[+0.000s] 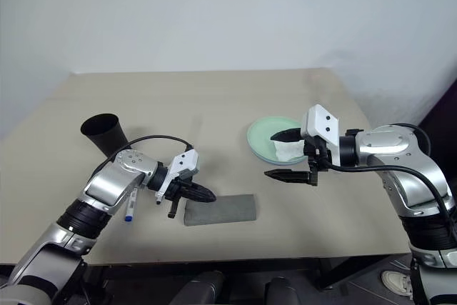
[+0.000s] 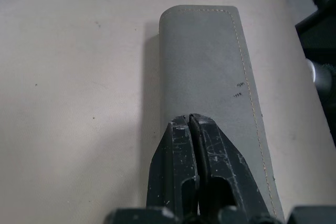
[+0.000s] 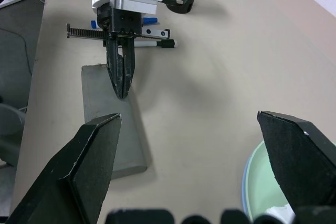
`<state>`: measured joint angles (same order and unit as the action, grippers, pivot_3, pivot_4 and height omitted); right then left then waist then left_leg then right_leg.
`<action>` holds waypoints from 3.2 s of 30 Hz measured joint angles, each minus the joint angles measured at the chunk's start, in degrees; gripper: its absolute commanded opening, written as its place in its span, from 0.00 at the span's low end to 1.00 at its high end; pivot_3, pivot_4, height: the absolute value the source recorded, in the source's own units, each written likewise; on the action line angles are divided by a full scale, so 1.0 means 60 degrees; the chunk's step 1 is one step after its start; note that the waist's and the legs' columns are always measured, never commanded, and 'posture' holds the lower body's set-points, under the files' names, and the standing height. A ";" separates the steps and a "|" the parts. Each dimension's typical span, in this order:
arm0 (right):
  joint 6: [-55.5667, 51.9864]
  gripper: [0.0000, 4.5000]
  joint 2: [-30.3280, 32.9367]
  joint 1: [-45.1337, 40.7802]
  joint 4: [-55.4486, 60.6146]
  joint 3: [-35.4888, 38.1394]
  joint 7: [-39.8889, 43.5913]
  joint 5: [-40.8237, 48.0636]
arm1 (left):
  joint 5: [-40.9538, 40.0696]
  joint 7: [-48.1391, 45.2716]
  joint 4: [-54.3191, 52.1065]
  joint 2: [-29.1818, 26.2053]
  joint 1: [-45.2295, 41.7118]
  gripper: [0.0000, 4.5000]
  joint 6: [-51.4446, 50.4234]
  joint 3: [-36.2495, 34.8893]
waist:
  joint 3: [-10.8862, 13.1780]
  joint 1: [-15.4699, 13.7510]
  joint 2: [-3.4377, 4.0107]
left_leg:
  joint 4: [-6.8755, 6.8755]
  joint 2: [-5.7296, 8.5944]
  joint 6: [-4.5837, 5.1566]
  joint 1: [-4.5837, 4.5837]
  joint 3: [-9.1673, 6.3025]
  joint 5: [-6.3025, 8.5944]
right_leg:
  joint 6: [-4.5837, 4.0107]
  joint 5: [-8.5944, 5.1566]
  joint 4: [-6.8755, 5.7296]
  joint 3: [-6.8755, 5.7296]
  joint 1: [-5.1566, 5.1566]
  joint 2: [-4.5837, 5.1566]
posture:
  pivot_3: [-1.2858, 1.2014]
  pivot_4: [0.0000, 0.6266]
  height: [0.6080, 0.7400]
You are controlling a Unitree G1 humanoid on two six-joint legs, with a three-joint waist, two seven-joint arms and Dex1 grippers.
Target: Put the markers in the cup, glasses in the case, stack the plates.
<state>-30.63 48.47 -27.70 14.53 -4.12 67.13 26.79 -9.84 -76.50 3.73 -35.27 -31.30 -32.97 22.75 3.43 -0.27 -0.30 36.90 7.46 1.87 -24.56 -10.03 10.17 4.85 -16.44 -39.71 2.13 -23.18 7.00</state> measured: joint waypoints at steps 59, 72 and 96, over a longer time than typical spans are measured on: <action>0.0034 1.00 -0.0450 -0.0621 -0.0462 -0.0657 0.0499 -0.0172 | -0.0442 1.1103 -0.0101 0.2159 -0.1936 0.99 -0.9851 -0.3571 | 0.0007 0.0000 -0.0035 | 0.0013 0.0005 -0.0004 -0.0005 -0.0005 0.0000 | 0.0017 0.0015 -0.0003 -0.0004 -0.0006 -0.0005 | 0.52 0.00 0.57; 0.0024 1.00 -0.0529 -0.0609 -0.0432 -0.0657 0.0398 -0.0172 | -0.1493 1.1884 0.0471 0.1990 -0.1884 0.99 -0.9838 -0.3227 | 0.0004 -0.0002 -0.0040 | 0.0016 0.0005 -0.0004 -0.0006 -0.0003 0.0000 | 0.0016 0.0015 -0.0003 -0.0004 -0.0003 -0.0001 | 0.52 0.00 0.57; 0.0017 1.00 -0.0631 -0.0586 -0.0388 -0.0657 0.0245 -0.0171 | -0.2312 1.1829 0.0312 0.1544 -0.2053 0.02 -0.9757 -0.2023 | -0.0001 0.0023 -0.0039 | 0.0014 0.0005 -0.0005 -0.0004 0.0006 0.0000 | 0.0015 0.0016 -0.0004 0.0006 -0.0008 -0.0002 | 0.52 0.00 0.57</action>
<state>-30.53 44.69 -31.21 12.21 -8.06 68.60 25.77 -23.71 -5.53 5.60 -26.00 -43.62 -91.52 10.61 3.42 -0.13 -0.53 36.99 7.49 1.84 -24.59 -10.00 10.17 4.94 -16.34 -39.73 2.16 -23.23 6.99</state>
